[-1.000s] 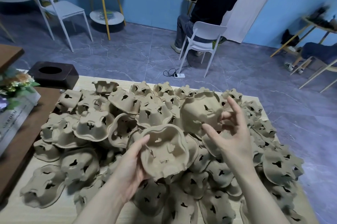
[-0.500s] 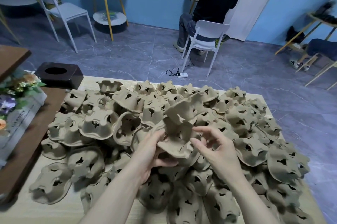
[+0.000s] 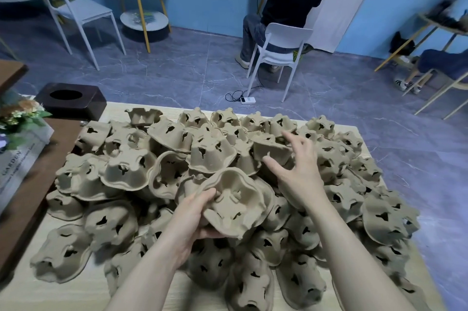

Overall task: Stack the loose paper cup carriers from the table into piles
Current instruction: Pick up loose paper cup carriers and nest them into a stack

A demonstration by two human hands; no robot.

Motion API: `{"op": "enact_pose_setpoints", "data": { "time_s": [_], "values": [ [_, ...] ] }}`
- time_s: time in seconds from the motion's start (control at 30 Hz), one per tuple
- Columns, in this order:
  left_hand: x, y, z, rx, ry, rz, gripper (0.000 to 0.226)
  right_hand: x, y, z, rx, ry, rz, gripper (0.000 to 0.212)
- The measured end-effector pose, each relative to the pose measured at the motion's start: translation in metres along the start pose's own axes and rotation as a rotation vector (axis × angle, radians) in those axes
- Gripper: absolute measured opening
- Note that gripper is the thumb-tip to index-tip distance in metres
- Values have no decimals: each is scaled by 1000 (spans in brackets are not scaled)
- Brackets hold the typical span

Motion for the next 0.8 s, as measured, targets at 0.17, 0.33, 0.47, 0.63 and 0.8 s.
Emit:
{"op": "enact_pose_setpoints", "data": {
  "time_s": [0.17, 0.33, 0.47, 0.63, 0.8],
  "values": [
    [-3, -11, 0, -43, -9, -46, 21, -2, -17, -10, -175, 53, 19, 22],
    [-5, -19, -1, -95, -12, -101, 25, -23, 6, 15, -34, -150, 178, 13],
    [-6, -22, -8, -113, -20, -143, 26, -55, 55, 34, 63, -265, 428, 13],
    [-8, -30, -16, -94, -14, -221, 26, -90, 85, 27, -59, -315, 626, 14],
    [-9, -30, -21, -20, 9, -252, 29, -102, 90, 0, -129, -197, 659, 16]
  ]
}}
Point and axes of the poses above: each hand's wrist, its own x-axis towards the middle knuckle, its own z-axis out of the back of the hand, y = z × x, the point moved 8 cm from there along x, towards the middle knuckle, and after that the axes turned 2 degrees about y, right-handed, at the moved point
